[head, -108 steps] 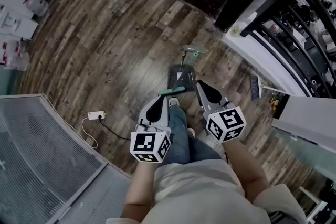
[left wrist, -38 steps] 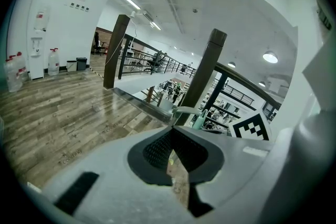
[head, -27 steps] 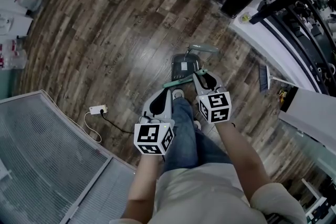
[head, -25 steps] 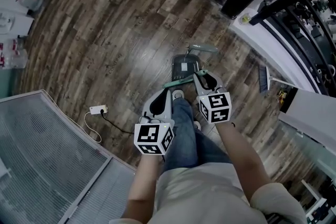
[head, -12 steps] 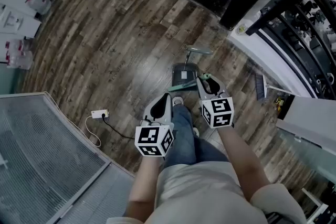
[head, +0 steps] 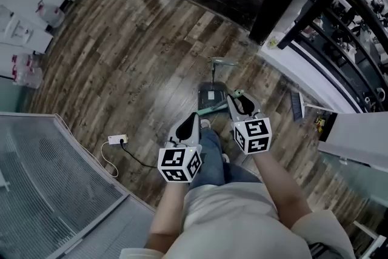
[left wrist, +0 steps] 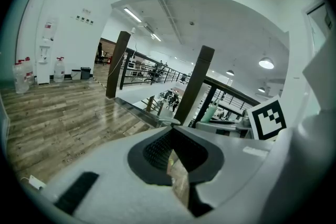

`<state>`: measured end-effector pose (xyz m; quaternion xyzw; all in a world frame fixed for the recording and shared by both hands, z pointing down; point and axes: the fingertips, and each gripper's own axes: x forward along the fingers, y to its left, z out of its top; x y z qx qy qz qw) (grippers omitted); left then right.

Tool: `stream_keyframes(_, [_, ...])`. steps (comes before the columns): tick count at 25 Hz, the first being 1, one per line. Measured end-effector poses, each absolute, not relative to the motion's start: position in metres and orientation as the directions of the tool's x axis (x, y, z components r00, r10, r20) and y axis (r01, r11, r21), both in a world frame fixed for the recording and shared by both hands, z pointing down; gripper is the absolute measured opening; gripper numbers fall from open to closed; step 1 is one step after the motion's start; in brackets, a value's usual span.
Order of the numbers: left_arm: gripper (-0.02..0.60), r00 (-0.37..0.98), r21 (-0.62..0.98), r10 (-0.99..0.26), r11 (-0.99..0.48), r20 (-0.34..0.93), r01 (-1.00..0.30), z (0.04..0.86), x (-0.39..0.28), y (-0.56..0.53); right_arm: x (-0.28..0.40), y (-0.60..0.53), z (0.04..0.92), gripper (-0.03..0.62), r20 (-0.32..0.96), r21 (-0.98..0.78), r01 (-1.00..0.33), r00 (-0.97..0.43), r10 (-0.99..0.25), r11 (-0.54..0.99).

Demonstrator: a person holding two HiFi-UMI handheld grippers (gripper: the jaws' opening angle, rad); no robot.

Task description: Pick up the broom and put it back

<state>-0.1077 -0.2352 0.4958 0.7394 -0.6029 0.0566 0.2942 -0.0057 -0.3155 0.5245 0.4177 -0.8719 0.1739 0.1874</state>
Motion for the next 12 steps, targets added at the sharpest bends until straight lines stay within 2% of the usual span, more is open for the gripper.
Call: stream_keyframes(12, [0.003, 0.277, 0.360, -0.878, -0.132, 0.390, -0.924, 0.455, -0.091, -0.204, 0.000, -0.275, 0.473, 0.103, 0.413, -0.134, -0.770, -0.616, -0.671, 0.624])
